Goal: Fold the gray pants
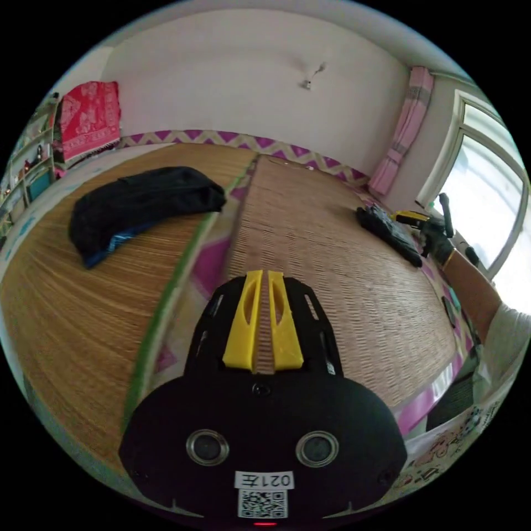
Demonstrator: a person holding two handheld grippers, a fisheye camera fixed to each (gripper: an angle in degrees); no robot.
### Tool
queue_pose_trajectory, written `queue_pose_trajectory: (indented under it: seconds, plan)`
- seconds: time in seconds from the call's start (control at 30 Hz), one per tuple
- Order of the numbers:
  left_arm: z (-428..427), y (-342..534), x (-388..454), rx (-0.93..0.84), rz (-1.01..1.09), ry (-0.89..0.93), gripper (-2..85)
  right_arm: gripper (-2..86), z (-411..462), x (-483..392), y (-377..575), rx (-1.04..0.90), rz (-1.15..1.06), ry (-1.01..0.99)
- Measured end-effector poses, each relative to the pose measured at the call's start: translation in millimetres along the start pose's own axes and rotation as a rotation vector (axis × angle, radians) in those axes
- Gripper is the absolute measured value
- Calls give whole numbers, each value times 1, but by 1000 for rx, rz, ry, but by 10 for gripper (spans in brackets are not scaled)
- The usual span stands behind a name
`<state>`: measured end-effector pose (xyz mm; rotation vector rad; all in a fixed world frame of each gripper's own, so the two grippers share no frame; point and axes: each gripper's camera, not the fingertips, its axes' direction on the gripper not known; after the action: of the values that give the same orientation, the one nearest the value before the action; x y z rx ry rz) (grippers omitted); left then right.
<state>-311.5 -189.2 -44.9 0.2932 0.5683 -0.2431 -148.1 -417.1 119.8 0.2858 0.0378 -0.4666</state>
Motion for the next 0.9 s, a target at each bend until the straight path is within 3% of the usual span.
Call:
queue_pose_trajectory:
  seconds: [0.1, 0.23, 0.37, 0.5, 0.77, 0.9]
  plan:
    - [35, 16, 45, -56, 33, 9, 36, 131, 20, 5, 2, -129, -47, 79]
    - [78, 39, 103, -182, 173, -53, 82, 134, 44, -10, -12, -130, -80, 104]
    - [93, 56, 135, -211, 248, -130, 52, 133, 72, -39, -28, -184, -155, 168]
    - [111, 65, 149, -268, 248, -154, 31, 106, 88, -56, -33, -206, -198, 363]
    - [124, 91, 172, -272, 258, -153, 0, 46, 57, -26, -37, -183, -47, 201]
    - [127, 101, 179, -272, 263, -159, -5, 27, -1, 38, -41, -84, 216, 34]
